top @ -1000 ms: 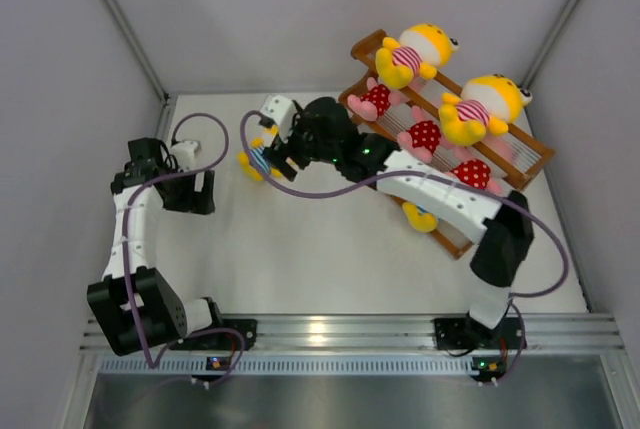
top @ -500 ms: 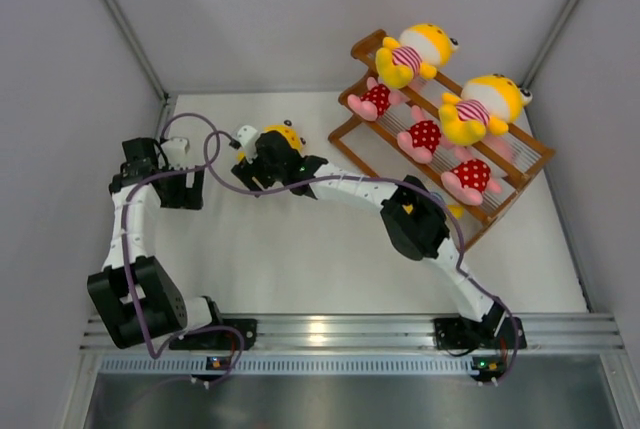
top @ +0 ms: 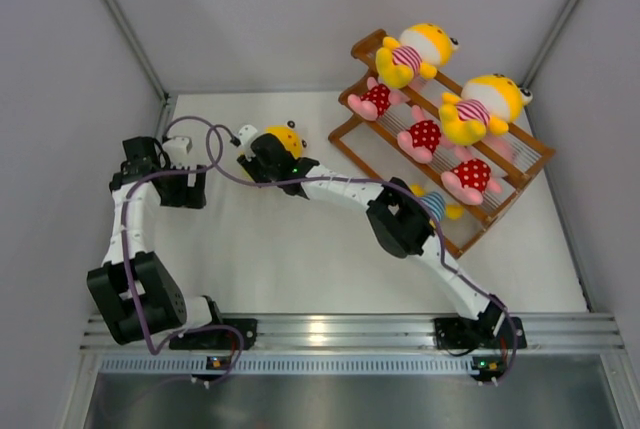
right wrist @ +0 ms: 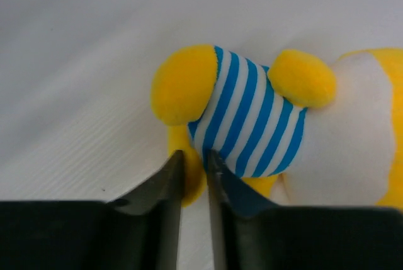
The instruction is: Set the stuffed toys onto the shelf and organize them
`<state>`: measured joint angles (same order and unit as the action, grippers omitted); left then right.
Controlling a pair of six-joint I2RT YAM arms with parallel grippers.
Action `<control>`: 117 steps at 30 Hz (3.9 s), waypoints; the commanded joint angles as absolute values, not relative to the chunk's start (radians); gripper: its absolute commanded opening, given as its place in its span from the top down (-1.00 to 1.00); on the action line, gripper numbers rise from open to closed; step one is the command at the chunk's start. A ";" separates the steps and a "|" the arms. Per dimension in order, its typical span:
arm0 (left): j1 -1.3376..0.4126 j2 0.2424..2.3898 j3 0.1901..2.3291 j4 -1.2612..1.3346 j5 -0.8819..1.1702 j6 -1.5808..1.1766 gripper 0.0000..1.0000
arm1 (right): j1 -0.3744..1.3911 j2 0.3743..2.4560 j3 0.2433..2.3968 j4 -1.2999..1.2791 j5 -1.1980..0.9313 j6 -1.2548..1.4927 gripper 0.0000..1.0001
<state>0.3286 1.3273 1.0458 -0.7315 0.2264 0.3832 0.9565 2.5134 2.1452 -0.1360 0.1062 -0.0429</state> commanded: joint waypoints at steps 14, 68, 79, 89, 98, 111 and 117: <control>0.339 1.322 1.098 -0.689 0.284 0.397 -0.93 | 0.943 2.078 1.999 -0.550 0.095 -0.360 1.00; 0.342 1.253 1.089 -0.712 0.341 0.410 -0.94 | 1.080 1.821 1.181 -0.402 0.445 -0.167 0.06; 0.342 1.255 1.091 -0.713 0.344 0.414 -0.94 | 1.120 1.747 1.377 -0.567 0.572 -0.253 1.00; 0.342 1.252 1.095 -0.713 0.339 0.416 -0.94 | 1.025 1.796 1.483 -0.624 0.632 -0.409 1.00; 0.342 1.259 1.094 -0.713 0.342 0.417 -0.95 | 0.836 1.914 1.543 -0.542 0.609 -0.540 1.00; 0.342 1.278 1.104 -0.712 0.344 0.417 -0.95 | 0.729 2.022 1.595 -0.469 0.563 -0.574 1.00; 0.342 1.279 1.106 -0.712 0.347 0.416 -0.95 | 0.724 2.023 1.592 -0.476 0.574 -0.566 0.31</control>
